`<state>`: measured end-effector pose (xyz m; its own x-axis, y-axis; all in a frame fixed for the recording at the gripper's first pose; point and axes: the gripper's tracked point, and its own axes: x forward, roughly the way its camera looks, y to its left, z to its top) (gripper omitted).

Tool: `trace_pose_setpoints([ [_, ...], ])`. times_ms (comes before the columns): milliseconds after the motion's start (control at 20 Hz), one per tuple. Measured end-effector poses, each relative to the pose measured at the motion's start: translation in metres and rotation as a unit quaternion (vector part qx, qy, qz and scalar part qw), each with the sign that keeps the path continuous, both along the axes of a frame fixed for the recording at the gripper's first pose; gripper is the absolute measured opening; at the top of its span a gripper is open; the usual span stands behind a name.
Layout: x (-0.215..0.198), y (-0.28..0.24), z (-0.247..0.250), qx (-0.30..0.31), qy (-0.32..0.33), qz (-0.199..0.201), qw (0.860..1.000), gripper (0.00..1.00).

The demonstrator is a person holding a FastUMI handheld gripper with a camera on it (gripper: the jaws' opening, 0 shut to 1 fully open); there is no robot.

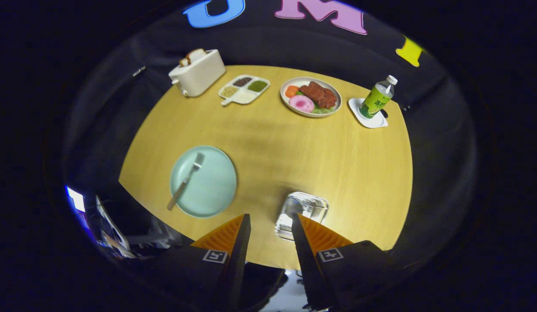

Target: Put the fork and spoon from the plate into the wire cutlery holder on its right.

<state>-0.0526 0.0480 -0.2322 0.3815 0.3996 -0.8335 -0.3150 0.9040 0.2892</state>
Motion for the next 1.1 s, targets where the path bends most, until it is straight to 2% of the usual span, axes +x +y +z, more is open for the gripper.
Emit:
trace_pose_setpoints([
  [150, -0.015, 0.069, 0.001, 0.068, -0.01, -0.014, 0.998, 0.6],
  [350, -0.029, 0.159, -0.022, 0.081, -0.015, -0.006, 0.997, 0.61],
  [500, -0.032, 0.206, -0.051, 0.061, -0.018, 0.007, 0.998, 0.61],
  [700, -0.038, 0.224, -0.098, 0.001, -0.006, 0.015, 1.0, 0.61],
  [850, -0.034, 0.224, -0.123, -0.025, 0.003, 0.005, 1.0, 0.61],
  [1050, -0.036, 0.227, -0.141, -0.046, 0.025, 0.013, 0.999, 0.61],
  [1100, -0.04, 0.229, -0.144, -0.044, 0.034, 0.012, 0.998, 0.55],
])
